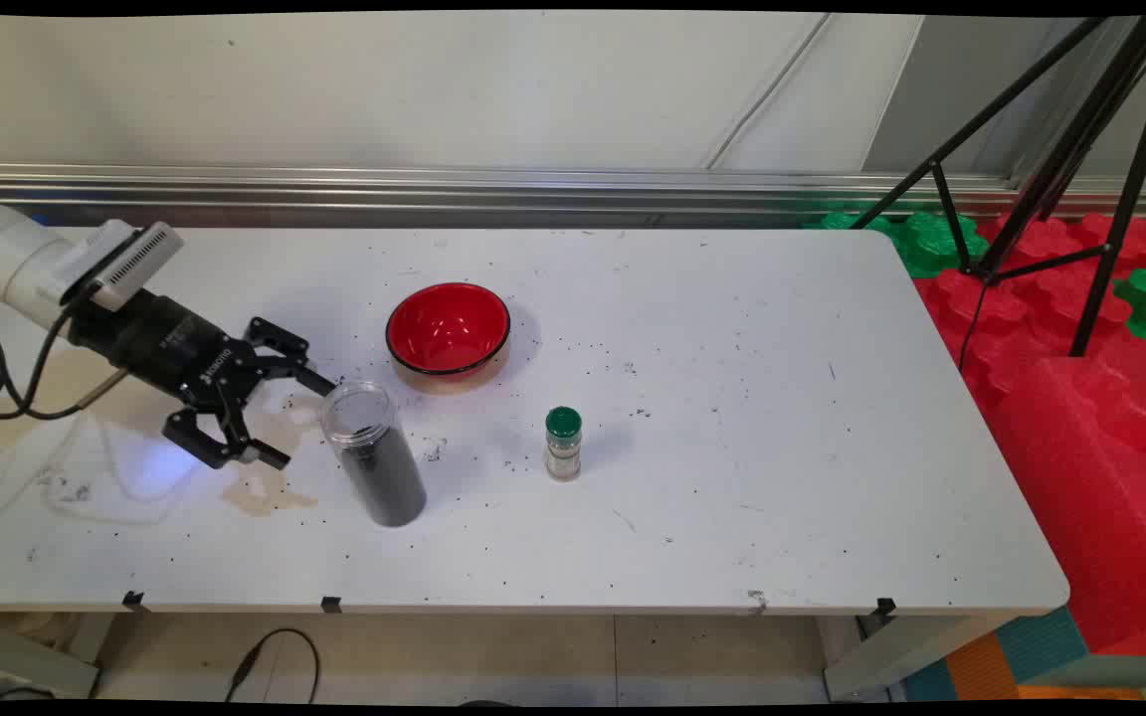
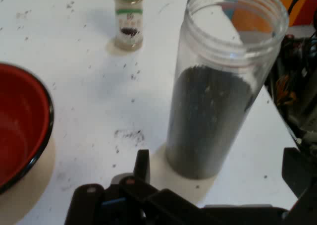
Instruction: Pick up the black seasoning powder from the table
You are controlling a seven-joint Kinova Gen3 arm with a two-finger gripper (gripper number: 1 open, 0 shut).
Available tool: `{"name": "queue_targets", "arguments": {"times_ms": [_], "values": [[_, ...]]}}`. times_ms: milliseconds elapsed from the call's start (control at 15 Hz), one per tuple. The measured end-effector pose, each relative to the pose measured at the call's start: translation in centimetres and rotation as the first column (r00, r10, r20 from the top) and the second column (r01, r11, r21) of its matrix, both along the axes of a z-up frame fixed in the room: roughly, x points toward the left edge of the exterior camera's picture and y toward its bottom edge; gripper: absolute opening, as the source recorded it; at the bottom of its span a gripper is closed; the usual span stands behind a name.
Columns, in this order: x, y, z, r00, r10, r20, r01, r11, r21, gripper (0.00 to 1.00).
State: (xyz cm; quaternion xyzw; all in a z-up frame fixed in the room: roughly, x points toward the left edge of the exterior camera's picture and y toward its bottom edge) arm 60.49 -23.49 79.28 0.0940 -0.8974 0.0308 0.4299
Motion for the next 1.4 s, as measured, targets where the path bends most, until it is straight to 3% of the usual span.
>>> {"name": "queue_targets", "arguments": {"times_ms": [667,1400], "values": [[-4.1,-1.4,-1.5,0.996,-0.060,-0.065,0.059,0.998,-0.011,1.00],[-6.2,-2.2,-2.7,0.992,-0.082,-0.090,0.082,0.997,-0.014,1.00]]}}
